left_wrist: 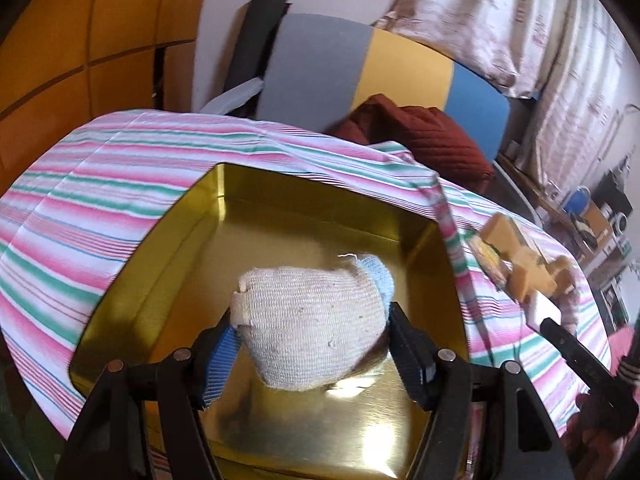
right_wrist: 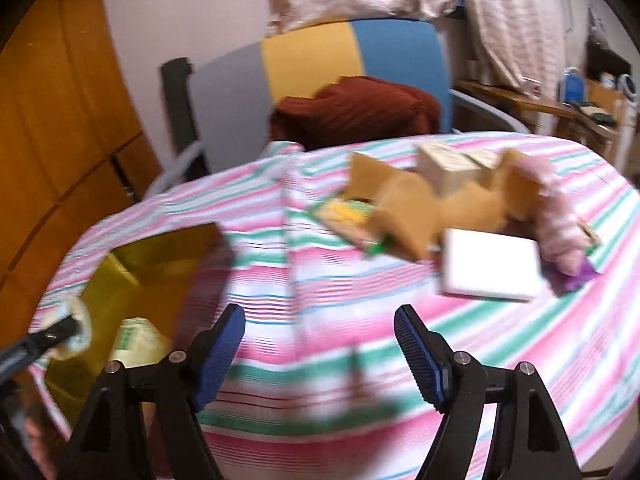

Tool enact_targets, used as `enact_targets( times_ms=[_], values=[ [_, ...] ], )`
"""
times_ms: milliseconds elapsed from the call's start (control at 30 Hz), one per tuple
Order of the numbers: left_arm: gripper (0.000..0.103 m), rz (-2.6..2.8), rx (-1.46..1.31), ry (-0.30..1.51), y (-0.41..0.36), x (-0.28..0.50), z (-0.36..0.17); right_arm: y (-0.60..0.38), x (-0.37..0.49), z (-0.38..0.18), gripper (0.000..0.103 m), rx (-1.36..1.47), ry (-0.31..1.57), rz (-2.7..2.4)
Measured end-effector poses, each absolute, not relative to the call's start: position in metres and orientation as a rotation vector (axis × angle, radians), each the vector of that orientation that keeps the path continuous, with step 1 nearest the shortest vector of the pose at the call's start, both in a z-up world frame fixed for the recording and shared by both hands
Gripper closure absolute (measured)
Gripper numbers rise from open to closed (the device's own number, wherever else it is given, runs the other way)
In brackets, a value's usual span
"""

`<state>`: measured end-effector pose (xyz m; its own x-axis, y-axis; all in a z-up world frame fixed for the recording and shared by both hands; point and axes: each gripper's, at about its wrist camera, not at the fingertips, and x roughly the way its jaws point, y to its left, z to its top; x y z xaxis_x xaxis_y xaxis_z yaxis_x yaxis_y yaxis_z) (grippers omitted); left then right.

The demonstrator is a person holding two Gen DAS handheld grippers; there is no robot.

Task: Organize objects
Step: 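Move the right tool back to the objects while the left tool holds the glove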

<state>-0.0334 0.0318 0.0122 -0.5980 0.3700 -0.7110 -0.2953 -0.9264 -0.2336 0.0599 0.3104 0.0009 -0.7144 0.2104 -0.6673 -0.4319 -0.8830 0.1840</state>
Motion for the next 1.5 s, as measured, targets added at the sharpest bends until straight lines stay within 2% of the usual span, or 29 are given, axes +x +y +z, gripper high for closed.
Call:
enact_targets(
  times_ms=[433,633,1500],
  values=[
    [0.033,2.37,-1.064,-0.042,0.09,0.006,0.019,0.407,0.102,-0.02,0.023,-0.943,0.363,2.362],
    [0.033,2.316,-1.069,0.002,0.116,0.019,0.013,0.441,0.117,-0.023,0.018,-0.928,0.357,2.307],
    [0.033,2.116,-1.08,0.12,0.21,0.054,0.001,0.523,0.143,-0.032,0.014,-0.825,0.395,2.258]
  ],
)
